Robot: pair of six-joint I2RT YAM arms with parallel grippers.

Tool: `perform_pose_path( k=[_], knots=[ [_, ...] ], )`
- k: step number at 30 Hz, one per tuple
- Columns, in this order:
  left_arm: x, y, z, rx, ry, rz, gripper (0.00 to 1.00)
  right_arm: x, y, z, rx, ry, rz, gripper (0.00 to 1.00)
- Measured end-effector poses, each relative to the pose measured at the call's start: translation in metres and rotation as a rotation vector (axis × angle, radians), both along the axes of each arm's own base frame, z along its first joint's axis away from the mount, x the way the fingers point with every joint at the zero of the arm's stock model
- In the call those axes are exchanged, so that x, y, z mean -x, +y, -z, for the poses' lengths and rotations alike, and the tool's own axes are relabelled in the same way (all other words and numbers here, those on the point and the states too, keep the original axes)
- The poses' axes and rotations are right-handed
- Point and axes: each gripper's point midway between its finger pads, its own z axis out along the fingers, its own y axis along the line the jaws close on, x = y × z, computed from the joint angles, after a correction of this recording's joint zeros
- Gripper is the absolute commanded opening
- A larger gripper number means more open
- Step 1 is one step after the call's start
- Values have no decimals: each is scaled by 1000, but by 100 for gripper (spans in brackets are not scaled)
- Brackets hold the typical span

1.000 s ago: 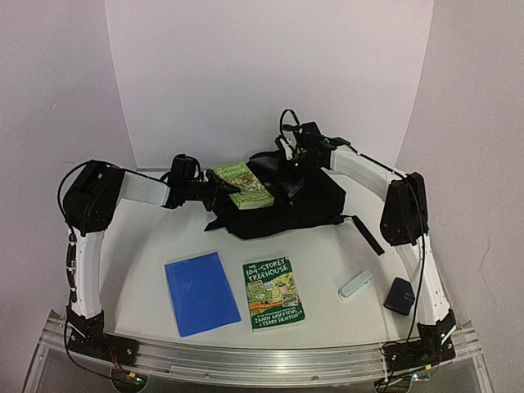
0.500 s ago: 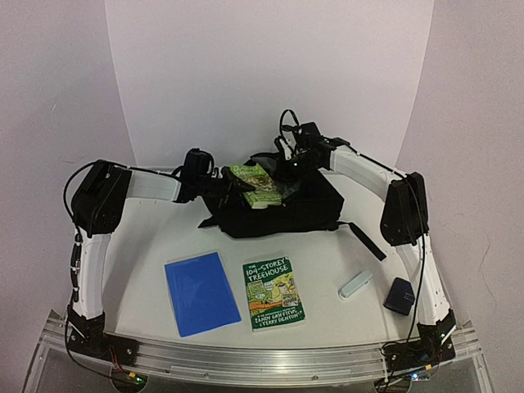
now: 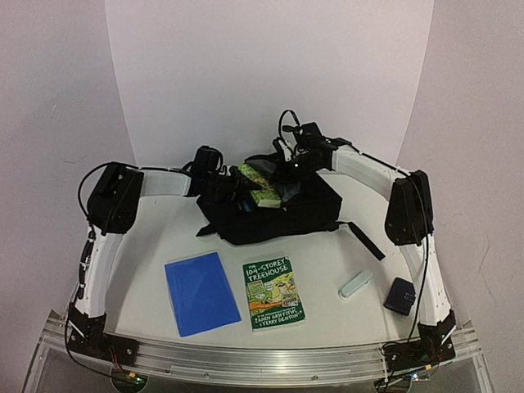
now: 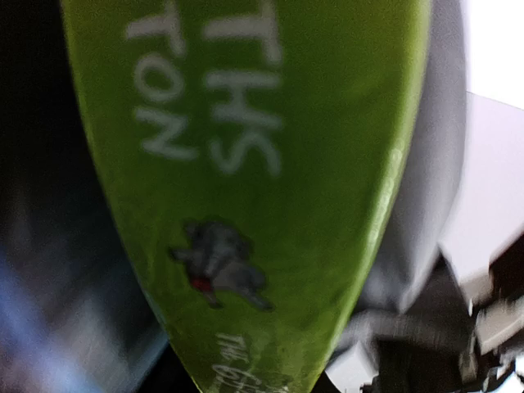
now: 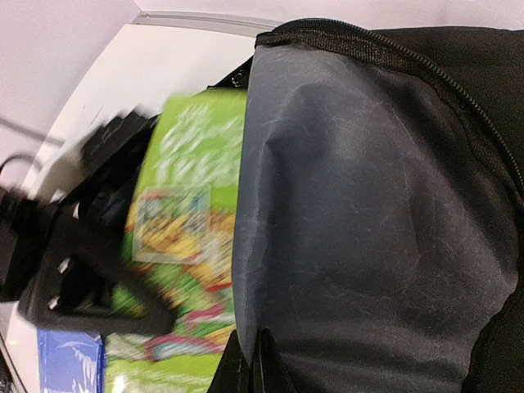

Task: Pack the student bag
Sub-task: Place the book in the student bag.

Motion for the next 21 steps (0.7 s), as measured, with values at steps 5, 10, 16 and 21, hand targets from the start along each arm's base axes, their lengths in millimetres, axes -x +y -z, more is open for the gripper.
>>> perform_pose_path(
  k=[5, 10, 16, 21],
  knots=[
    [-22, -18, 11, -6, -11, -7, 38, 0, 3, -3, -19, -7, -9, 0],
    [-15, -10, 30, -67, 15, -18, 62, 1, 4, -4, -30, 6, -8, 0],
    [4, 12, 18, -164, 11, -51, 64, 3, 7, -5, -49, 22, -15, 0],
    [9, 23, 13, -216, 4, -75, 57, 4, 8, -5, -57, 28, -18, 0]
  ],
)
